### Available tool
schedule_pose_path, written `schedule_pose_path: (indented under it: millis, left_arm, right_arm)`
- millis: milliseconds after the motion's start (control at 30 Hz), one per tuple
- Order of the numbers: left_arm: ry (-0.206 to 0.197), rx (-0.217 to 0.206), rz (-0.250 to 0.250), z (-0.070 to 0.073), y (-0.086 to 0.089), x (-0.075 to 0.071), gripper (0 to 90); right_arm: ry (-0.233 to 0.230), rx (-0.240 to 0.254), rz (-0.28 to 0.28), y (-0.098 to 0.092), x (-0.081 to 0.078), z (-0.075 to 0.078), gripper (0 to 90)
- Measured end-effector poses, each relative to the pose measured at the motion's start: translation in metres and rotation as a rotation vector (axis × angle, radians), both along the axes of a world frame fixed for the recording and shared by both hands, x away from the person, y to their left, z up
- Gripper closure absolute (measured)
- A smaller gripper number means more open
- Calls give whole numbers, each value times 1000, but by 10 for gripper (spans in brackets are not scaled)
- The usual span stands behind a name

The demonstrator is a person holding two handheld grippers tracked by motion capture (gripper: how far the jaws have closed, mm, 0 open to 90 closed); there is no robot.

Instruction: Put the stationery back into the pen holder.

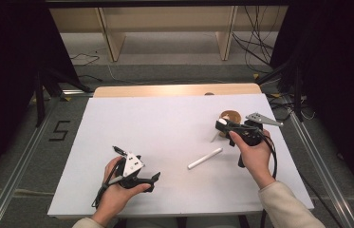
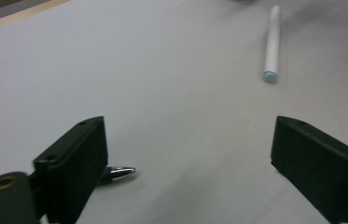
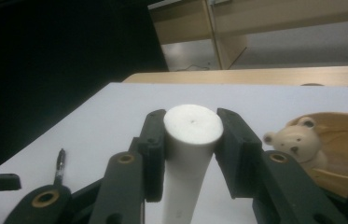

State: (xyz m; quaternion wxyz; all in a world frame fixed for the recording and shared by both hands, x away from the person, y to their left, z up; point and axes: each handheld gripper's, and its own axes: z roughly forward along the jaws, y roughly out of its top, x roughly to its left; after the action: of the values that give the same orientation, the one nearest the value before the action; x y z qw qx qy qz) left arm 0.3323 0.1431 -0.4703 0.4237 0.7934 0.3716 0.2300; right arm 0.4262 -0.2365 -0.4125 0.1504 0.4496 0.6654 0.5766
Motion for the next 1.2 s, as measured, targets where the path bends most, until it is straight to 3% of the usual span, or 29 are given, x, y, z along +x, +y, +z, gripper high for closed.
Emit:
schedule_pose_path:
  millis: [233,700,1200]
  left_arm:
    - [15,9,21,-3,6,3,16]
    - [15,11,34,-5,10,6,11]
    - [20,2,27,-7,8,7,17]
  right_arm:
    - [-9,-28,-38,-11,2,3,651]
    - [-27,-91,-131,-43,3,9,651]
    - [-55,-134,-177,-50,14,20,651]
